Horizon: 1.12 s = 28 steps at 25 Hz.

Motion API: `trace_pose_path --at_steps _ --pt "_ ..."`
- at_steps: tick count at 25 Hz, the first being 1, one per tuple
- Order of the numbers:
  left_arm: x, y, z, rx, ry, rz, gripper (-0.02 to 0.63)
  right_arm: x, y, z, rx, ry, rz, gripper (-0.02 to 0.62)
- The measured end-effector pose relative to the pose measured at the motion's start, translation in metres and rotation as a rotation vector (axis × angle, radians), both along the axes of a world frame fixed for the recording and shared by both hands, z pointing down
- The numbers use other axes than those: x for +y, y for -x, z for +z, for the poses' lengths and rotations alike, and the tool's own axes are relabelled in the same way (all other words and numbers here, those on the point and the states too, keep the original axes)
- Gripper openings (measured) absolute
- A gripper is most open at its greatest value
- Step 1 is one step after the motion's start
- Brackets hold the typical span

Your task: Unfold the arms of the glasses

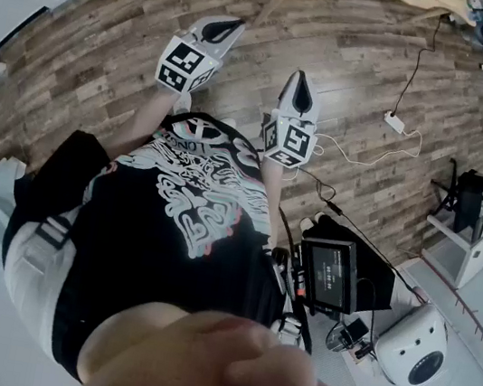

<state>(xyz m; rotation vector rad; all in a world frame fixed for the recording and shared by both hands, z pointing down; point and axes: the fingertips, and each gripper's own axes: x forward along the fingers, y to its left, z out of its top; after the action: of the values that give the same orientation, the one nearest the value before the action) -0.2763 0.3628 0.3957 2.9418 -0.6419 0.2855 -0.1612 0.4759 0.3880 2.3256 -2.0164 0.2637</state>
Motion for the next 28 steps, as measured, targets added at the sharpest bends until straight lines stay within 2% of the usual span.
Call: trace_pose_path --at_steps 8,15,18,28 --pt "0.006 -0.011 0.013 -0.001 0.066 -0.005 -0.011 0.009 -0.012 0.0 0.027 -0.009 -0.016 -0.002" --pt "0.031 -0.025 0.024 -0.023 0.021 -0.006 -0.011 0.023 -0.017 0.015 0.026 -0.023 -0.065 -0.002" --pt "0.043 -0.038 0.012 -0.039 0.025 -0.015 -0.011 0.035 -0.031 0.003 0.015 -0.021 -0.076 -0.002" --pt "0.048 -0.065 0.009 -0.027 0.003 -0.011 -0.011 0.049 -0.071 0.011 -0.015 -0.007 -0.047 -0.001"
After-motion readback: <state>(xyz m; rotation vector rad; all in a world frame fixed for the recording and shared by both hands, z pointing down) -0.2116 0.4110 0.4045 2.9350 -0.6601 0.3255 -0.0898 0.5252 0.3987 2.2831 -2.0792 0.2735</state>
